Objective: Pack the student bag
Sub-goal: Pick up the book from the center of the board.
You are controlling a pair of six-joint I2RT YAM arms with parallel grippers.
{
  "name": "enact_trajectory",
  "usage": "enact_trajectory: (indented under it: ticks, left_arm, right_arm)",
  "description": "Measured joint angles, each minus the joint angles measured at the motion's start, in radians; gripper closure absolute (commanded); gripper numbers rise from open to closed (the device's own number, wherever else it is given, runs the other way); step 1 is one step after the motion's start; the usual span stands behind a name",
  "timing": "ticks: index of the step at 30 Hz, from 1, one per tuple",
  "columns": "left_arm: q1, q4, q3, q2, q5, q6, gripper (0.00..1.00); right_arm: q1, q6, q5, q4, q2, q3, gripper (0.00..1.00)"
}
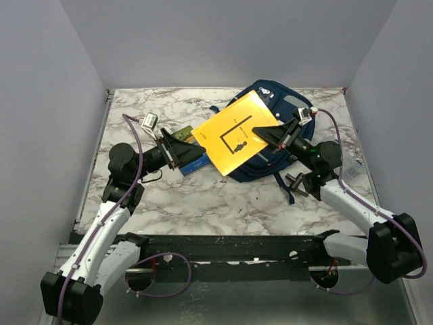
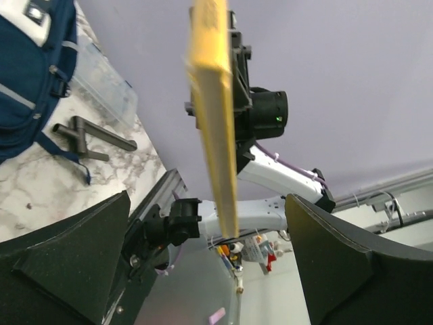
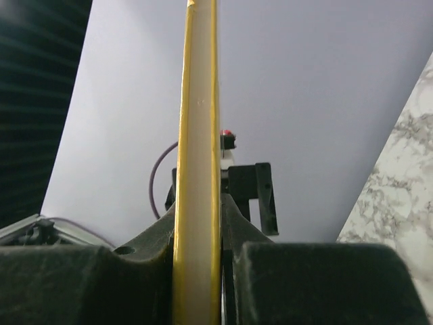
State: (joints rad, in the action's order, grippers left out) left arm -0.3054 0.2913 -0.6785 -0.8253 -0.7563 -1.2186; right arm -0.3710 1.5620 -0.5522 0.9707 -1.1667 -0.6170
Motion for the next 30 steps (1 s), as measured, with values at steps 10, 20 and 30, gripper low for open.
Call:
enact_trajectory:
  ticks: [10,20,30]
  left_arm:
    - [-0.154,0.116,-0.077,-0.189,0.131,-0.051,0.68]
    - [-0.159,0.111,-0.079,-0.212,0.175,0.003,1.00]
    - [0.042,-0.505,-0.251,-0.042,0.529,0.426,1.00]
  right_arm:
    - [-0.054,-0.070,0.165,-0.044,0.005,0.006,1.00]
    - [-0.080,-0.204,0.250,-0.239,0.093,0.024,0.37]
    - [-0.080,-0.757,0.356,-0.868,0.068,-0.216,0.34]
